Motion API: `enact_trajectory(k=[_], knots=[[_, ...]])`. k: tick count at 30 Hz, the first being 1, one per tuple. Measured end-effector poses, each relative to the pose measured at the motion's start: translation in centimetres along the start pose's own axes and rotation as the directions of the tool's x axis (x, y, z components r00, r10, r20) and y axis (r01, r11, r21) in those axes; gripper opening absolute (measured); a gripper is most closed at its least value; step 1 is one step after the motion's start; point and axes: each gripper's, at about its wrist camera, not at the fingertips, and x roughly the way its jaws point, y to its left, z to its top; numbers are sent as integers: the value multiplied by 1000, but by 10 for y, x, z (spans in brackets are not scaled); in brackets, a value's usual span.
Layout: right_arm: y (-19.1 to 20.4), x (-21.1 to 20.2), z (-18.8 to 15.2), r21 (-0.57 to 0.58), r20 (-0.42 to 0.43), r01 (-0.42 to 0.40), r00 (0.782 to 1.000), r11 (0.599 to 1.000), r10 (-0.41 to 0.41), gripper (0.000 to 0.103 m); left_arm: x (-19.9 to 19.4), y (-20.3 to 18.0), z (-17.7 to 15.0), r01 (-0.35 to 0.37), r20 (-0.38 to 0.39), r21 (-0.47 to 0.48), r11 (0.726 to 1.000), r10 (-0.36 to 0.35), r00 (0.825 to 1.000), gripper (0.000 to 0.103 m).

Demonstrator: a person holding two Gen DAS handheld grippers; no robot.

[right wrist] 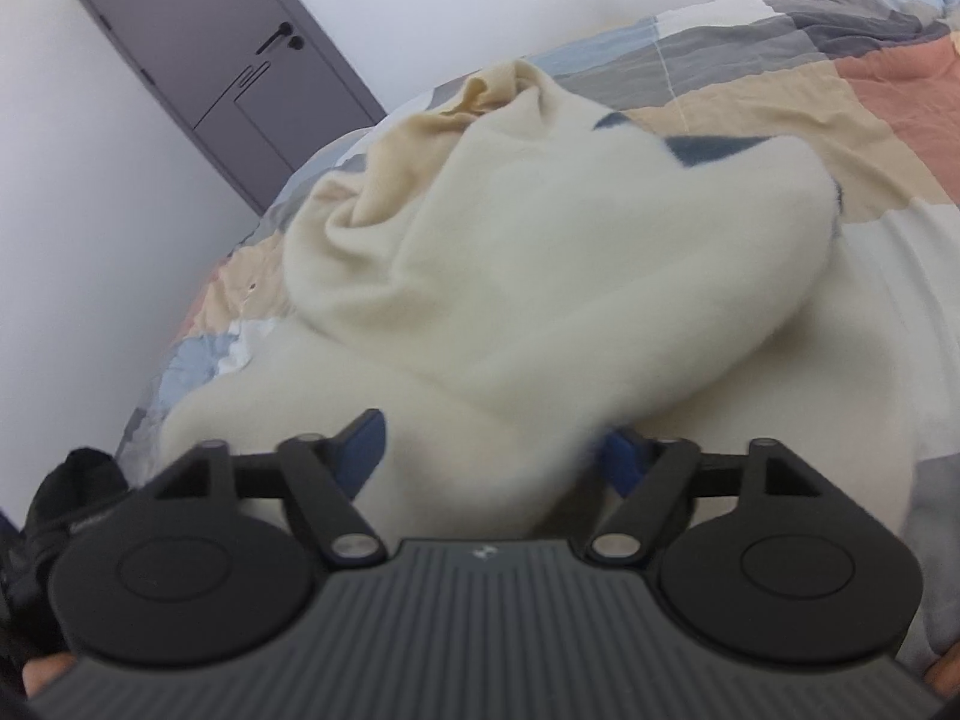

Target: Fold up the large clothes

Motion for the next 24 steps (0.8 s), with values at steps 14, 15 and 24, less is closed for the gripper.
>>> enact_trajectory(k=[14,15,24], knots=[[27,-3,7,-41,-44,222,974,974,-224,85,41,6,6,-43,-49,-19,999,42,998,32],[26,-3,9,-29,-56,226,972,974,-227,85,42,7,7,-43,-49,-21,999,42,998,32],[20,-2,8,23,-84,243,967,970,-241,85,39,6,6,-46,-46,-33,998,44,998,33]])
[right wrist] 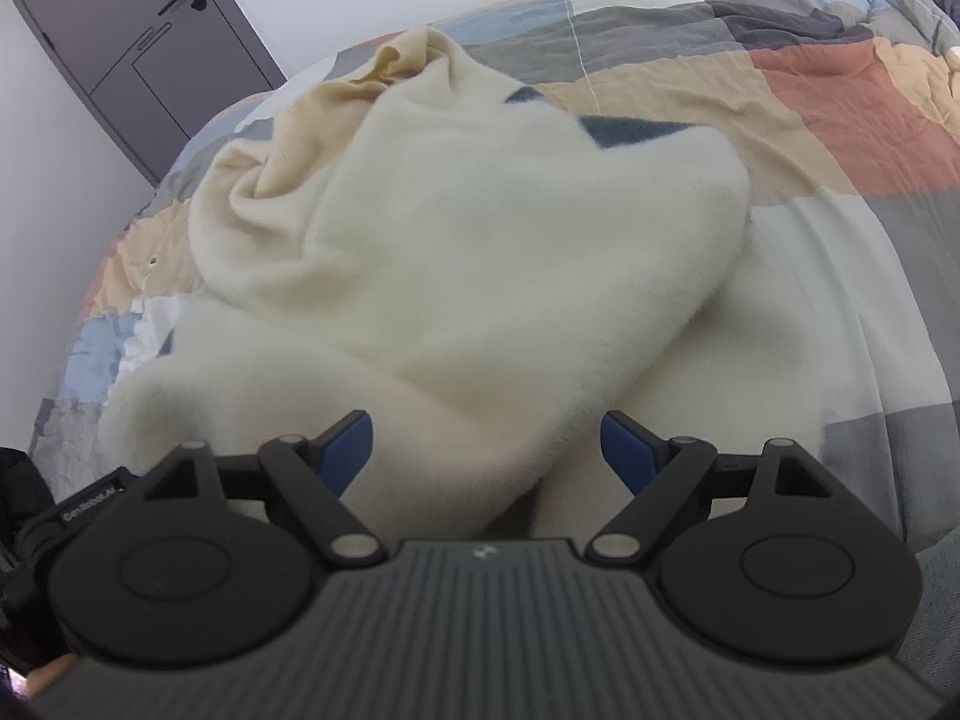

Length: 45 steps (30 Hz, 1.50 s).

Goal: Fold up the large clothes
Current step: 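Open both grippers and reposition over the bunched blanket, then close the left gripper on the striped edge while the right gripper pinches the cream fold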

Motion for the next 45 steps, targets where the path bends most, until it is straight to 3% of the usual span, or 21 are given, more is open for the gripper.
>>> enact_trajectory(k=[11,14,18,23,26,29,32,34,36,41,45], knots=[[0,-6,0,-10,53,11,999,1000,-10,85,0,-4,-2,-8,7,33,999,8,1000,33],[1,-3,-1,-25,38,3,999,1000,-2,85,0,-3,-1,-4,5,25,1000,4,1000,33],[-8,3,-4,52,-30,-13,999,999,15,85,-4,-1,0,6,3,13,1000,-6,1000,33],[-17,16,-12,74,-54,-47,997,996,51,85,-10,-2,-4,17,2,13,1000,-17,1000,44],[-26,28,-14,95,-88,-103,990,990,111,87,-14,-1,-10,40,-9,3,999,-40,999,53],[-33,30,-16,128,-72,-155,984,980,165,87,-20,-2,-19,49,-23,7,999,-49,999,55],[-38,29,-16,169,-43,-240,967,956,250,86,-26,-4,-22,60,-27,13,998,-60,998,55],[-41,31,-13,209,-39,-311,945,927,325,86,-26,-4,-24,65,-41,9,998,-65,997,55],[-41,32,-9,234,-24,-370,922,899,386,77,-21,-6,-26,38,-70,32,999,-36,997,55],[-36,32,25,289,23,-465,877,837,480,76,-5,-12,-35,-3,-145,106,994,18,989,55],[-28,31,58,267,53,-480,873,836,485,76,3,-6,-35,-94,-146,107,990,110,983,52]])
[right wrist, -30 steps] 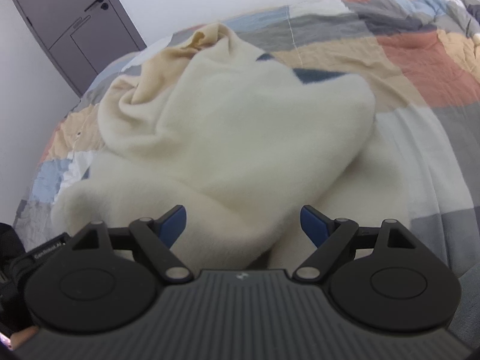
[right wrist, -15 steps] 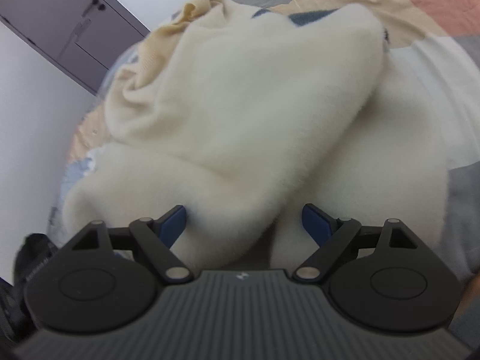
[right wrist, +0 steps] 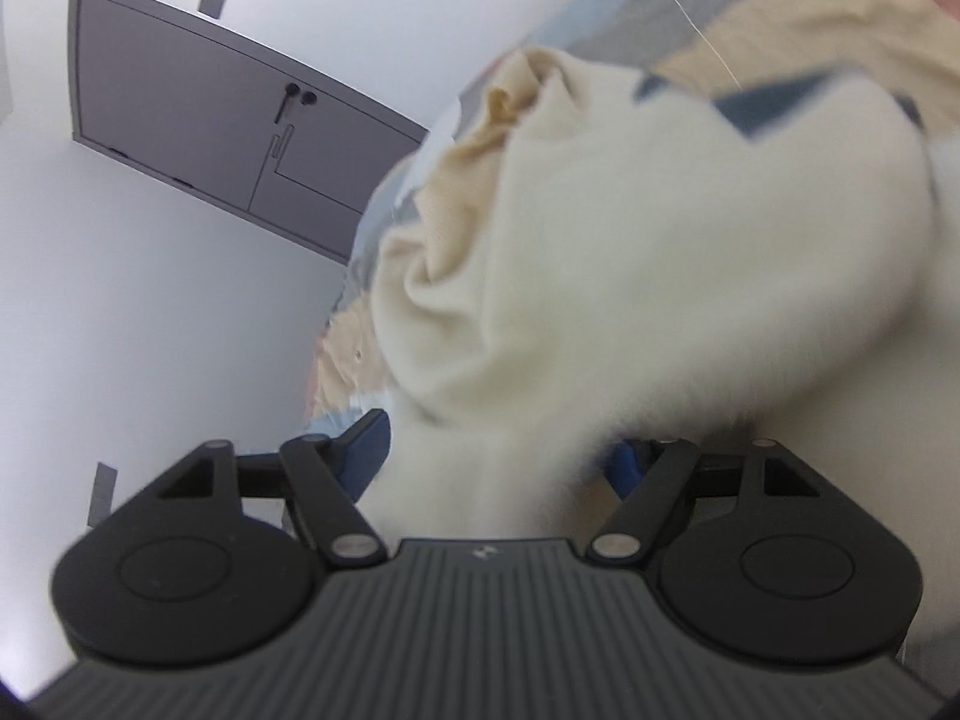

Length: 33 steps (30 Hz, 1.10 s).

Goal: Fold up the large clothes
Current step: 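Close the left gripper on the striped edge while the right gripper pinches the cream fold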

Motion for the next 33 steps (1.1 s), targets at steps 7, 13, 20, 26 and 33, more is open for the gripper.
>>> enact_trajectory(k=[7,13,20,26,33], knots=[[4,28,44,-15,13,51,999,999,-51,76,-3,20,11,-40,56,-92,995,45,997,26],[-23,56,61,-9,-33,111,993,994,-111,75,-30,27,23,-91,224,-117,989,116,968,23],[-37,77,58,-49,-71,141,987,989,-144,75,-13,45,64,-130,269,-197,972,182,946,23],[-34,88,49,-154,-71,184,978,971,-197,75,-1,57,80,-119,234,-225,967,173,957,23],[-25,57,37,-146,-75,148,984,978,-160,75,-25,50,46,-10,219,-243,970,65,973,55]])
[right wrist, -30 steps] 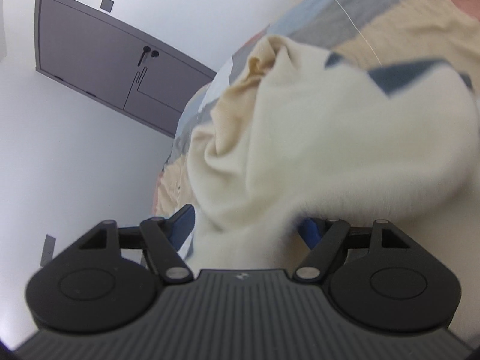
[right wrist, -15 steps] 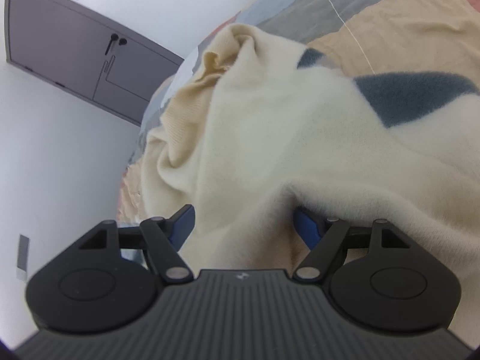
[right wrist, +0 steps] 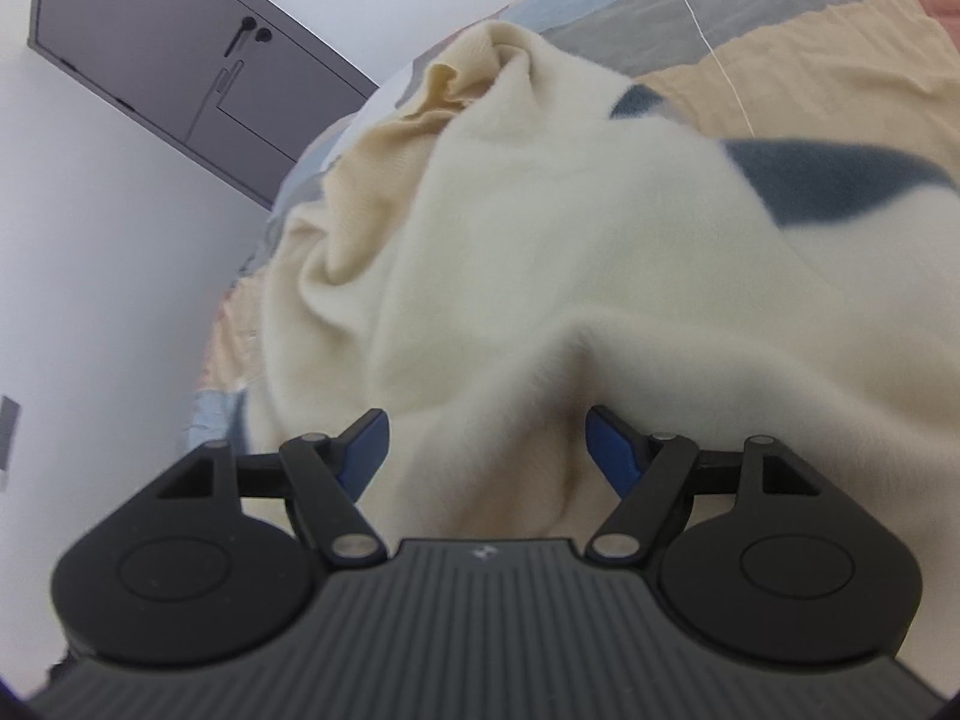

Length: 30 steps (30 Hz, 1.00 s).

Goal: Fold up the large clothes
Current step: 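Close the left gripper on the striped edge while the right gripper pinches the cream fold, then lift the gripped blanket edges high with both grippers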

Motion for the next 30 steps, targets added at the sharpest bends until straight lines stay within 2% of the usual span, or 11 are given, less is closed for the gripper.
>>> enact_trajectory(k=[3,7,9,12,15,17,19,21,24,26,30], knots=[[-1,-25,-12,-10,-9,37,999,999,-37,75,-17,-7,-19,33,-29,30,999,-32,999,58],[-13,-50,-30,8,-4,98,995,995,-98,74,-26,-22,-42,127,-83,75,989,-121,989,60],[-20,-50,-35,32,-22,101,995,994,-100,60,-21,-30,-50,198,-124,76,977,-188,974,61],[-22,-37,-37,30,-58,97,994,995,-95,54,-6,-40,-58,271,-167,53,961,-259,951,61],[-12,-25,-38,-32,-53,116,992,993,-118,52,5,-48,-60,262,-155,51,964,-252,955,61],[-2,-16,-41,-95,-36,137,989,986,-140,51,14,-46,-59,296,-163,-10,955,-293,942,60],[5,-6,-45,-141,-26,153,987,978,-159,42,22,-44,-60,306,-182,-59,950,-312,933,60],[10,4,-50,-186,-8,196,980,963,-201,34,29,-46,-61,258,-188,-39,965,-261,947,60],[17,8,-57,-252,40,250,968,935,-248,23,30,-45,-62,214,-181,-9,977,-212,960,47],[22,0,-60,-274,60,251,968,928,-244,15,26,-43,-62,239,-177,-33,971,-241,954,30],[32,-30,-68,-316,109,229,973,921,-205,11,9,-41,-56,304,-136,-33,952,-306,942,16]])
